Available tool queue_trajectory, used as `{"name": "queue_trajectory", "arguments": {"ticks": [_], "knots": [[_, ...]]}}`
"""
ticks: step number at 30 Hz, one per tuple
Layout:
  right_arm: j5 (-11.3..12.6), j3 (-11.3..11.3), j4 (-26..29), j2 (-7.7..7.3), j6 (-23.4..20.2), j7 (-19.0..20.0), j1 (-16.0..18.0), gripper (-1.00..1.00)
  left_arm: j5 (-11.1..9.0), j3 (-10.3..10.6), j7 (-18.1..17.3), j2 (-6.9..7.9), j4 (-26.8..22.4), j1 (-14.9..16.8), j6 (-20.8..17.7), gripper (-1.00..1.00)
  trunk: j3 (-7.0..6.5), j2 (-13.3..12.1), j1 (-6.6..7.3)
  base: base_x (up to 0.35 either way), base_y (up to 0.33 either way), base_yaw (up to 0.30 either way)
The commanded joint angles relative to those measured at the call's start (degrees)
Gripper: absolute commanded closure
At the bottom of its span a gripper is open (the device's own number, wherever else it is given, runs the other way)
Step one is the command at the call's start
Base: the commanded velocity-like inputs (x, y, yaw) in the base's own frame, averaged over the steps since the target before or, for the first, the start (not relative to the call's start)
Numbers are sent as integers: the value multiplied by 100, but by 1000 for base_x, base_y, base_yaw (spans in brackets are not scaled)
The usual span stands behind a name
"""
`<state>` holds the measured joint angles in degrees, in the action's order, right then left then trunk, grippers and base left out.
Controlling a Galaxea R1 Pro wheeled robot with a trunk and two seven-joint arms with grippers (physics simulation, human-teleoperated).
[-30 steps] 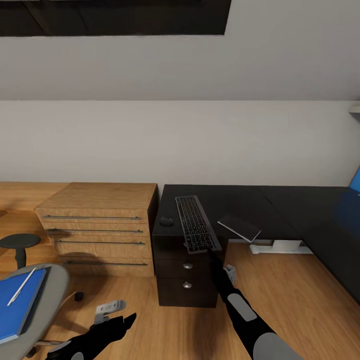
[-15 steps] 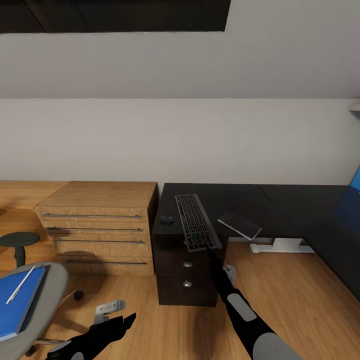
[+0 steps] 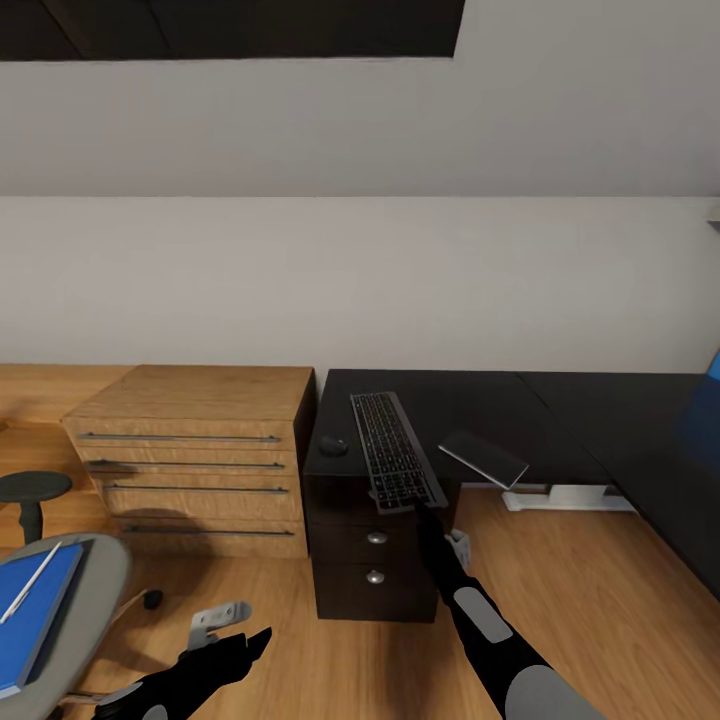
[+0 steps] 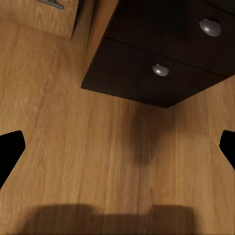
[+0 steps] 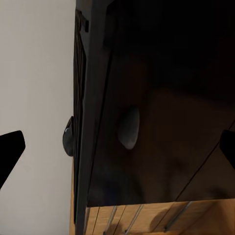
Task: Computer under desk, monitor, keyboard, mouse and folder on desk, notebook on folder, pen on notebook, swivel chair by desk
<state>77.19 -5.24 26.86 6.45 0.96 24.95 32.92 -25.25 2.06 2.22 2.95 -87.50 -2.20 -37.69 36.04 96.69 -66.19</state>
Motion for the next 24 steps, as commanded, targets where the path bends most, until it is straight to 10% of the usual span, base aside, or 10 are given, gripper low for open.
{"name": "queue_trajectory", "arguments": {"ticks": [1, 24], "knots": [[60, -30, -5, -3, 10, 19, 4, -100, -32, 5, 24, 4, -7, 0, -19, -100, 4, 2, 0, 32, 1, 0], [60, -24, -13, -12, 1, -14, 4, -100, -37, 2, 24, 4, -5, 0, -20, -100, 4, 2, 0, 88, 35, 0]]}}
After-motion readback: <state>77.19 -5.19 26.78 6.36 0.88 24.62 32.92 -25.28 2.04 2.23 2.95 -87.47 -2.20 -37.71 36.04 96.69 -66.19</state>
